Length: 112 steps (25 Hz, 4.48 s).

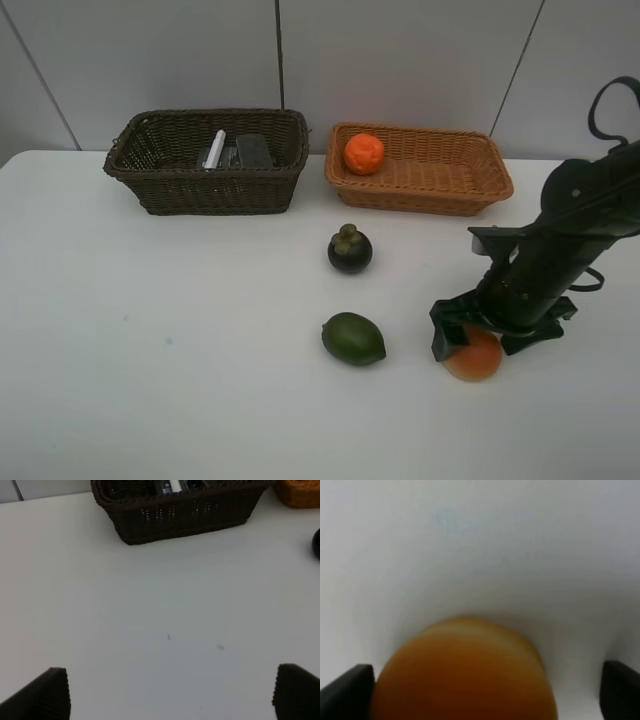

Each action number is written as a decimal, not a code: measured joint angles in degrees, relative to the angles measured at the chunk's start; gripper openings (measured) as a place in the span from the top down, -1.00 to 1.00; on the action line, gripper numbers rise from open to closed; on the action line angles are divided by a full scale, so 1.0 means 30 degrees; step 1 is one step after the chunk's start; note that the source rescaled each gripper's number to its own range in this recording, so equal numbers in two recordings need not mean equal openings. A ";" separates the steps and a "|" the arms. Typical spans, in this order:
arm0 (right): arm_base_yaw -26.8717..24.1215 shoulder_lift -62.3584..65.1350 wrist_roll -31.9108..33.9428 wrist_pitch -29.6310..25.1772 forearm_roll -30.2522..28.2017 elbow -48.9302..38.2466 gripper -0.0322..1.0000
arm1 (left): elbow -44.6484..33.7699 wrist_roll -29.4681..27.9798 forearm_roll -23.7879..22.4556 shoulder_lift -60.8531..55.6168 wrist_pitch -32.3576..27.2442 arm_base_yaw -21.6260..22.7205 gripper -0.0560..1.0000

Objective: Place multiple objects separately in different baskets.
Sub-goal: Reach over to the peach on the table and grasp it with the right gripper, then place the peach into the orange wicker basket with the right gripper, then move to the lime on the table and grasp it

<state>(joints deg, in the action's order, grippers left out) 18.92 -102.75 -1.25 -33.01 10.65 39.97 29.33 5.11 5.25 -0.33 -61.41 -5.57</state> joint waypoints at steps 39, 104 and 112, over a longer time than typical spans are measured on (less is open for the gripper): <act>-0.3539 -0.8854 0.0864 -0.4967 -0.4514 2.2697 -0.32 | 0.0000 0.0000 0.0000 0.0000 0.0000 0.0000 -1.00; 0.9572 -0.2027 -0.2009 -0.2311 -0.4024 0.6626 -0.99 | 0.0000 0.0000 0.0000 0.0000 0.0000 0.0000 -1.00; 0.9572 -0.3203 -0.2009 -0.1363 -0.4147 0.6604 -0.99 | 0.0000 0.0000 0.0000 0.0000 0.0000 0.0000 -1.00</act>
<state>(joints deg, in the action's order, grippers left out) 47.63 -112.36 -7.28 -37.10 -1.79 59.78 29.33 5.11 5.25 -0.33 -61.41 -5.57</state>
